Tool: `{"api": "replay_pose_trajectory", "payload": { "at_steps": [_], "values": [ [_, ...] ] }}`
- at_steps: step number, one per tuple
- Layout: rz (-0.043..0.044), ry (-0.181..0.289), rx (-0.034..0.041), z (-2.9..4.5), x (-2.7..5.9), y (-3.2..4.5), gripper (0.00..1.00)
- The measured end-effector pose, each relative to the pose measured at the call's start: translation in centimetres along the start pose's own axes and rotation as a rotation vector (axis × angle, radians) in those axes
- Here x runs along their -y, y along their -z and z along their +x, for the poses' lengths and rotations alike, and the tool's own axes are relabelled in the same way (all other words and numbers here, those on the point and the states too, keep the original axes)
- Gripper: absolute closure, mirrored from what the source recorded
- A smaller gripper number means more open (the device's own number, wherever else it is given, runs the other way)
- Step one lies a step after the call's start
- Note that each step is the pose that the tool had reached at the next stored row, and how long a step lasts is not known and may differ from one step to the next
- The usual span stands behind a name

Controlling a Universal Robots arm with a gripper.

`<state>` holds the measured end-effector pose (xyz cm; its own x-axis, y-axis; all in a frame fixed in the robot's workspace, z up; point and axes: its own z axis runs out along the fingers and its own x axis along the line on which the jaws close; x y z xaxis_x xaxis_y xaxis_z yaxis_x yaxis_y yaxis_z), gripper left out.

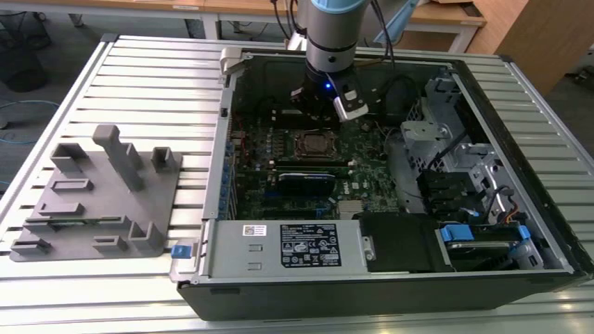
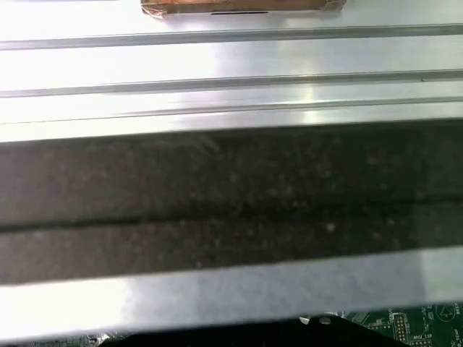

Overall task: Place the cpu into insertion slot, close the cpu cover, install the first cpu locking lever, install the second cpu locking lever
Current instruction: 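Install the first cpu locking lever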

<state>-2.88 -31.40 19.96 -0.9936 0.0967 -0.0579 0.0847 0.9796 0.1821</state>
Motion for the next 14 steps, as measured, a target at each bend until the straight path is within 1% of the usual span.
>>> {"api": "replay_pose_trajectory", "payload": {
  "at_steps": [6,14],
  "values": [
    [0.0022,-0.023,0.0044,-0.02,0.28,-0.03,0.89],
    [0.0081,-0.059,0.0111,-0.01,0.35,-0.18,0.89]
  ]
}}
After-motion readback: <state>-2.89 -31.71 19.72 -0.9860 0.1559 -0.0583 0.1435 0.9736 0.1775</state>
